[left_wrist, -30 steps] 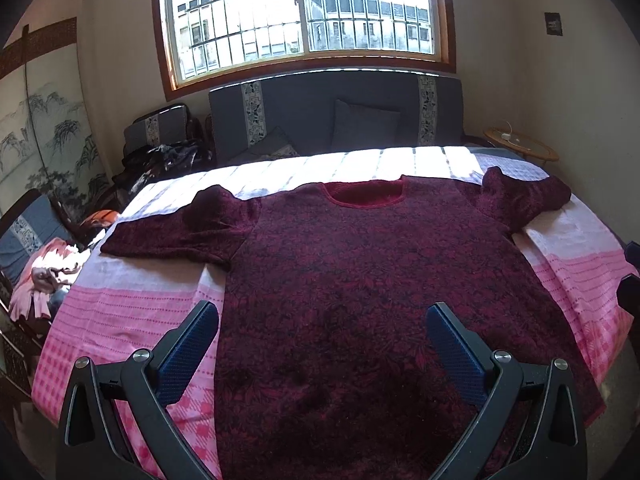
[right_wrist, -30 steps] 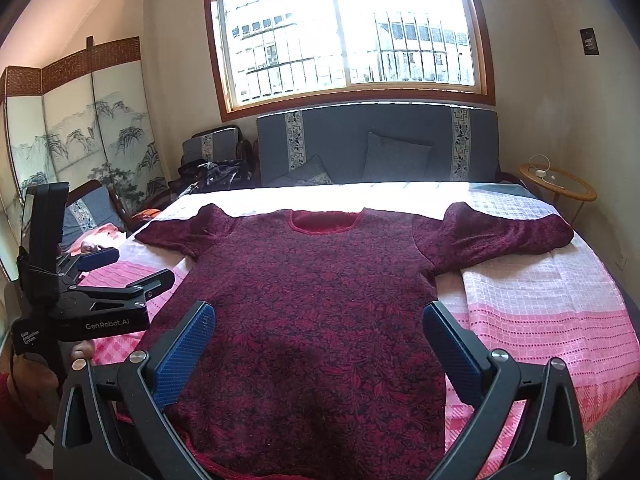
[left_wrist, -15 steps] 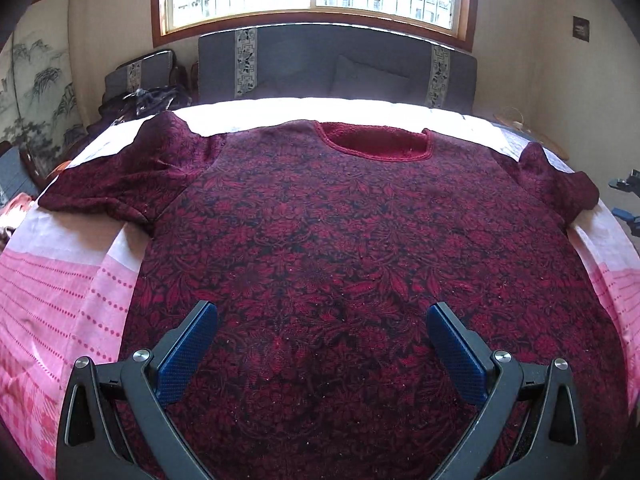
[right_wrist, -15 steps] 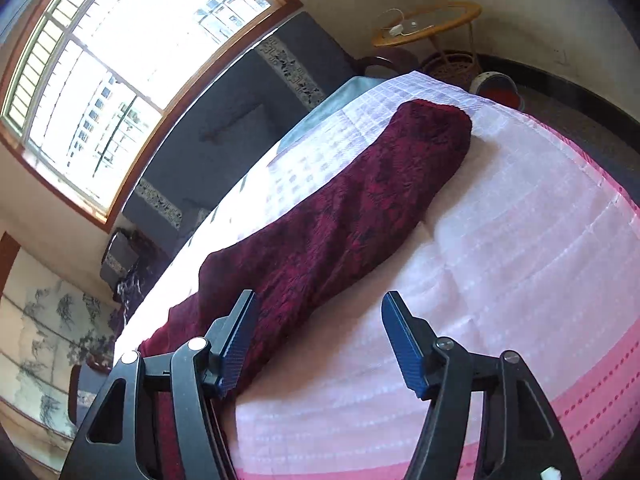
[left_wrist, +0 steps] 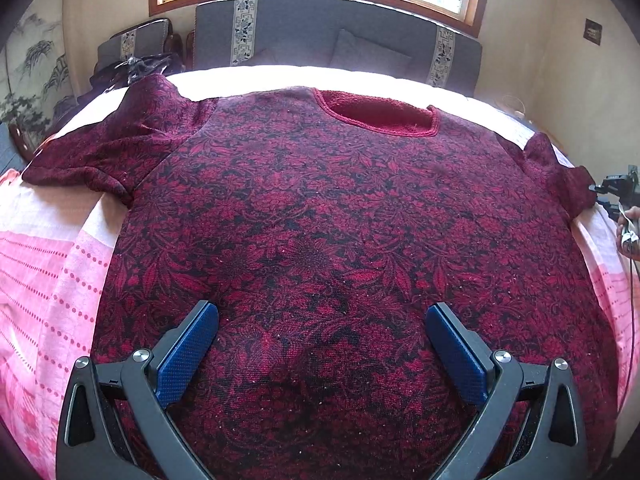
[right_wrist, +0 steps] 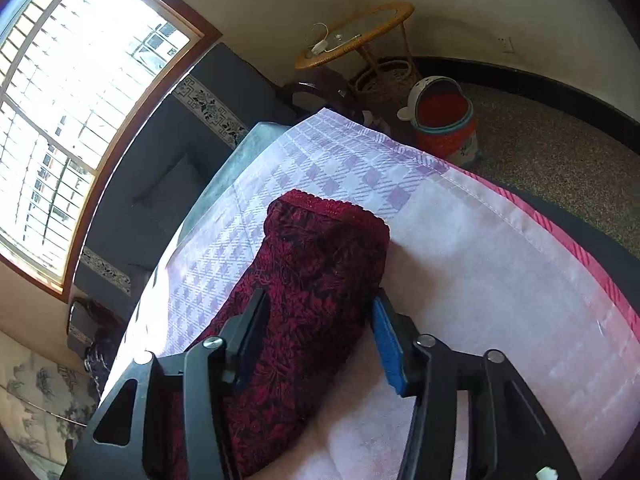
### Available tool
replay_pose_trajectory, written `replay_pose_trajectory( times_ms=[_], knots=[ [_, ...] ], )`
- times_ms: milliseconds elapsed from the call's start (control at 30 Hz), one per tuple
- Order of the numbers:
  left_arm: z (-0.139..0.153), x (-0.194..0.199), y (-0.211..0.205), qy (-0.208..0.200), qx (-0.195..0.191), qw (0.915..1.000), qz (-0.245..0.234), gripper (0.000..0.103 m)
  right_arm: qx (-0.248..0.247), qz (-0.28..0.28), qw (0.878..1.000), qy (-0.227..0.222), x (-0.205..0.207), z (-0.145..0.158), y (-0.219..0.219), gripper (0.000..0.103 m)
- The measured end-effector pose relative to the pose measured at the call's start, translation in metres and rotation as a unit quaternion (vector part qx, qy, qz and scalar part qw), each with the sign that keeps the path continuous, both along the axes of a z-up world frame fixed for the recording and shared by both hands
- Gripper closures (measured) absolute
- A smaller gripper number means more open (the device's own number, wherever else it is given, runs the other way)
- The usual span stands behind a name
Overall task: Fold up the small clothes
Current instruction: 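Lift the sleeve with the right tool and fold it across the sweater body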
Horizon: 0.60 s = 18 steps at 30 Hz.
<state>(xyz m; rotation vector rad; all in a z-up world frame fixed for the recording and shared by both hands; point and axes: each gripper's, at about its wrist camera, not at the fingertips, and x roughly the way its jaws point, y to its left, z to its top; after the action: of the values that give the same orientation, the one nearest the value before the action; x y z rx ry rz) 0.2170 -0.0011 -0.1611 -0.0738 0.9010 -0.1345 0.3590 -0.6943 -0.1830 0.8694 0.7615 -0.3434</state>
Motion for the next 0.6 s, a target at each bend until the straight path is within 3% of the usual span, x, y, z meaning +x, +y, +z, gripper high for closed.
replay_pose_trajectory(
  times_ms=[133,267,433,600],
  knots=[
    [0.0,0.001,0.002,0.0,-0.003,1.0,0.002,0.0,-0.018,-0.02,0.999,-0.029,-0.02,0.016,0.006,0.093],
    [0.002,0.001,0.006,-0.002,-0.014,0.9999,0.008,0.0,-0.037,0.019,0.994,-0.098,-0.034,0.065,0.05,0.093],
    [0.005,-0.003,0.017,-0.009,-0.049,0.9987,0.013,0.0,-0.037,0.13,0.976,-0.17,-0.03,0.13,0.163,0.094],
    [0.019,-0.017,0.05,-0.037,-0.097,0.9934,0.05,0.0,-0.018,0.237,0.953,-0.191,-0.017,0.139,0.299,0.096]
  ],
)
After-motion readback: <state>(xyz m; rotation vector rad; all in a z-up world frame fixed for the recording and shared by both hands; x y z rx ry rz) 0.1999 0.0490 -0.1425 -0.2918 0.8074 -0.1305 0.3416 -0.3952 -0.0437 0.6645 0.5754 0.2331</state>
